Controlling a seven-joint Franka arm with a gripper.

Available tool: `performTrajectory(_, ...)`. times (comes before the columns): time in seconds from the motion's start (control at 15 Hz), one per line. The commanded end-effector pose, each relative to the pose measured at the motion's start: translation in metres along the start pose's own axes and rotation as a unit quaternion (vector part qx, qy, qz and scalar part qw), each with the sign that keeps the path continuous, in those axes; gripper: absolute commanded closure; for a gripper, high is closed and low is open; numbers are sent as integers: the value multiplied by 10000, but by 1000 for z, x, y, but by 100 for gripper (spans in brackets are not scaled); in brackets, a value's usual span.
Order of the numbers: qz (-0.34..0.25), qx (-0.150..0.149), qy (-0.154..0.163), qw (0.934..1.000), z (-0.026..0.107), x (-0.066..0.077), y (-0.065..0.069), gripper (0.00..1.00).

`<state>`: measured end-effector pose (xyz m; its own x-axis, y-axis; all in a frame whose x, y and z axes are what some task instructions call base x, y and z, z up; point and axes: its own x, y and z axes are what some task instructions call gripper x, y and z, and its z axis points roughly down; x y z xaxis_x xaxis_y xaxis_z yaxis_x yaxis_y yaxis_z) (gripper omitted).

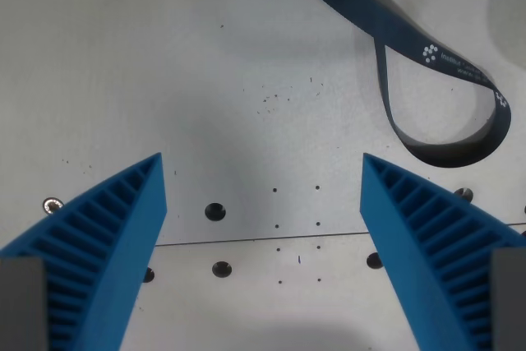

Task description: Move in base negative x

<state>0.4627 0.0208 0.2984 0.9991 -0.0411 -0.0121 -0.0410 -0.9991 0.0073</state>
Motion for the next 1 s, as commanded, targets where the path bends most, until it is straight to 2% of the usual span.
performTrajectory(0.07, 2, 1, 17, 10000, -1, -5, 0, 0)
performTrajectory(1.0, 2, 1, 17, 10000, 6, -75, 6, 0)
